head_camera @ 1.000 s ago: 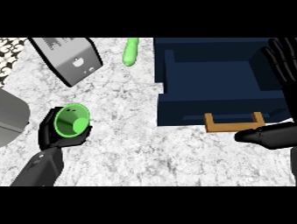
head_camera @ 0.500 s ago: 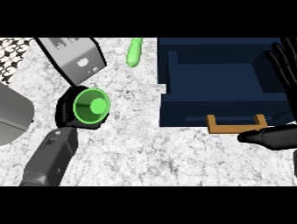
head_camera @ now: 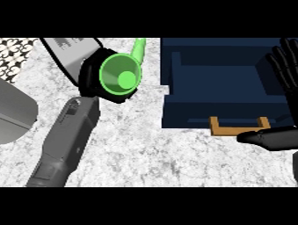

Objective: Pick up the cup, place it into the drawer and close the drawer

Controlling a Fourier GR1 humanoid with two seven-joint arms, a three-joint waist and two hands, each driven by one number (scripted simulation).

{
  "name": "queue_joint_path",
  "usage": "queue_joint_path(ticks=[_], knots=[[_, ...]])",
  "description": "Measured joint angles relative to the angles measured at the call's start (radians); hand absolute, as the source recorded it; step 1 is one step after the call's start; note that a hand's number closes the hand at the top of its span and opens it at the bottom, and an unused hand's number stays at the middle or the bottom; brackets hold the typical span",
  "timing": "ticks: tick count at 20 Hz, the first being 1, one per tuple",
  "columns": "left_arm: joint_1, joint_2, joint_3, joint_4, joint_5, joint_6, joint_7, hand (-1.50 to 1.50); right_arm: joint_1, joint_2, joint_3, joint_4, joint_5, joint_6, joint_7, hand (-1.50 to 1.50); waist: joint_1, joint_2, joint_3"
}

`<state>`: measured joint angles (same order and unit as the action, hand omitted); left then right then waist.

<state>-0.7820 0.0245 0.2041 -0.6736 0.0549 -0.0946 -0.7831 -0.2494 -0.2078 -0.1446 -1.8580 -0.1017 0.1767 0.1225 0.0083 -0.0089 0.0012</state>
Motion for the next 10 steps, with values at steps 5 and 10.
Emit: queue_joint_path(ticks=[5, 10], knots=[[-0.131, -0.017, -0.074, -0.099, 0.037, 0.112, 0.201, 1.5, -0.017, -0.004, -0.009, 0.019, -0.003, 0.001, -0.008, -1.5, -0.007, 0.002, 0.0], [-0.284, -0.022, -0.15, -0.087, 0.076, 0.242, 0.344, 1.5, 0.005, -0.007, -0.014, 0.015, -0.008, 0.018, -0.039, -1.5, -0.026, 0.007, 0.0]])
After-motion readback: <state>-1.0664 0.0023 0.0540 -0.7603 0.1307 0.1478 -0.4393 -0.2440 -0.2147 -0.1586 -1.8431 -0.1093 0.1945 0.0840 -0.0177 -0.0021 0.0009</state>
